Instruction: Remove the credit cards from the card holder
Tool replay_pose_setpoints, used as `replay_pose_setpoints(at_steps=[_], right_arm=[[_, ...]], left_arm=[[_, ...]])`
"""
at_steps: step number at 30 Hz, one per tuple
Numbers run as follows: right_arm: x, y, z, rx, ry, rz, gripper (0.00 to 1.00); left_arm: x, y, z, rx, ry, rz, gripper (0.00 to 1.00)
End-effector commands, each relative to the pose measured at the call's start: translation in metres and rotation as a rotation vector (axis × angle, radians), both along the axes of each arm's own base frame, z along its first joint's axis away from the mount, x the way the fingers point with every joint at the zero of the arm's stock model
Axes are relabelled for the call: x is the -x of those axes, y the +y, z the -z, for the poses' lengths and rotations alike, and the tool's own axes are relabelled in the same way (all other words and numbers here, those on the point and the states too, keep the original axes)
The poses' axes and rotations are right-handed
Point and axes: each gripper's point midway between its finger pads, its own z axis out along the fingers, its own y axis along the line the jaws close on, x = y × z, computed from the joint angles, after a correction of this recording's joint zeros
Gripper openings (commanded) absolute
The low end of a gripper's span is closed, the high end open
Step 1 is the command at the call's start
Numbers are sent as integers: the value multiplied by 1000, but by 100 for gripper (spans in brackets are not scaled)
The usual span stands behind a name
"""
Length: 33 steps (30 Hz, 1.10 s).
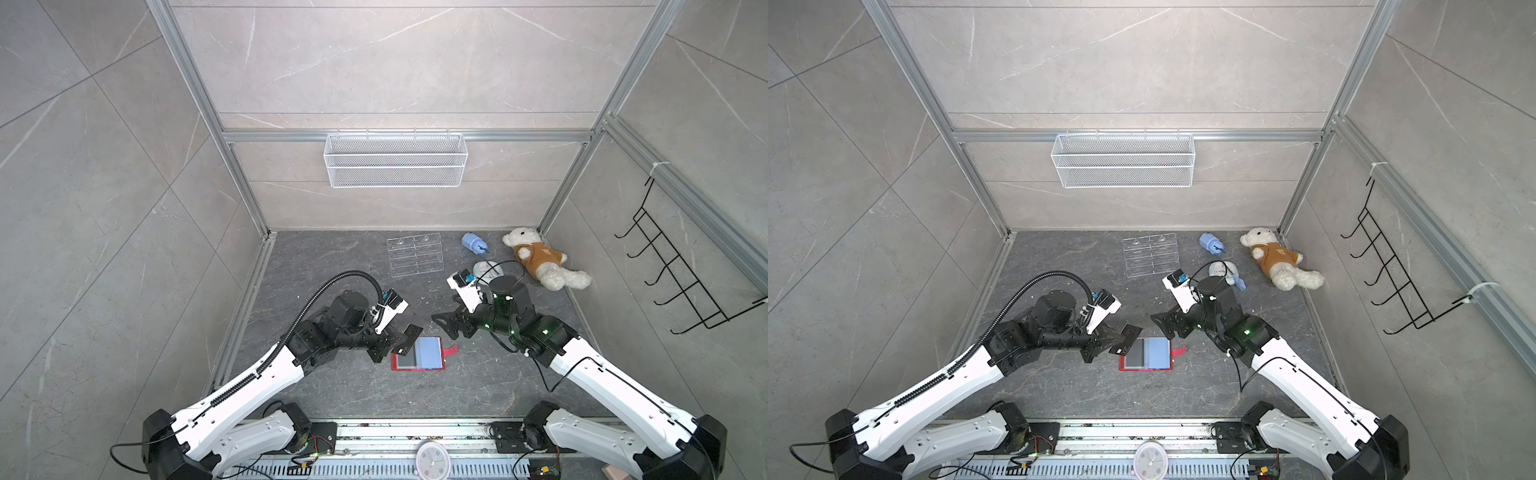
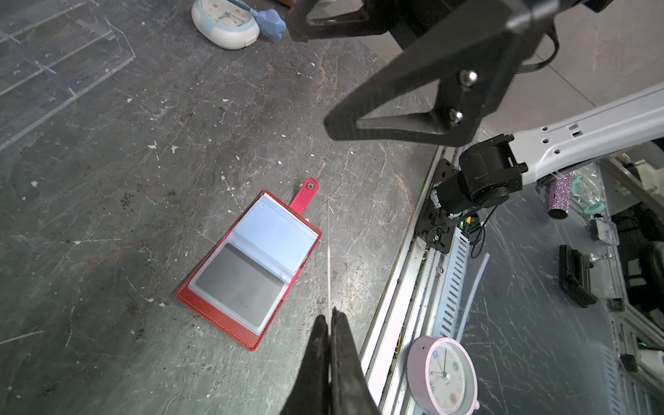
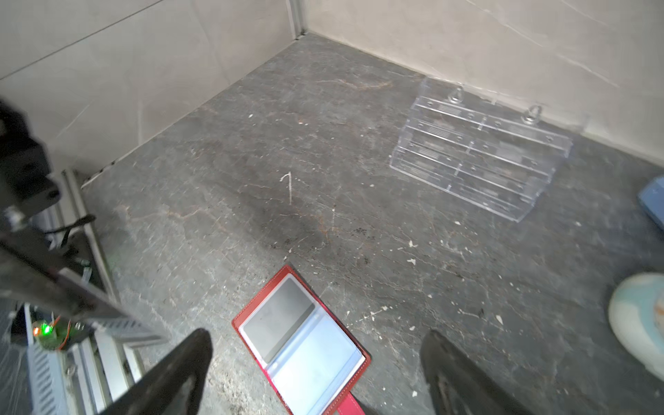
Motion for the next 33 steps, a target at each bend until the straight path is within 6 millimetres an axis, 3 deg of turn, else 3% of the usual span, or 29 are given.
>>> replay_pose_setpoints(at_steps=[1, 5, 9, 14, 21, 27, 33], right_arm=[[-41, -19, -14, 69, -8, 191, 100], [-80, -31, 5, 140, 137, 327, 99], [-122, -41, 13, 58, 238, 407, 97], [-180, -47, 24, -28, 331, 442, 86], [-253, -53, 48, -13, 352, 461, 69], [-297, -50, 64, 31, 363, 448, 58], [-326, -54, 79, 102, 375, 455, 50]], left_arm=[[2, 2, -19, -17, -85, 60, 0], [0, 7, -24, -52, -115, 65, 0], [0, 11, -25, -61, -131, 51, 0], [-1, 16, -22, -70, -138, 26, 0], [0, 19, -25, -58, -143, 9, 0], [-2, 23, -26, -68, -148, -10, 0], [-3, 24, -27, -70, -151, -27, 0]])
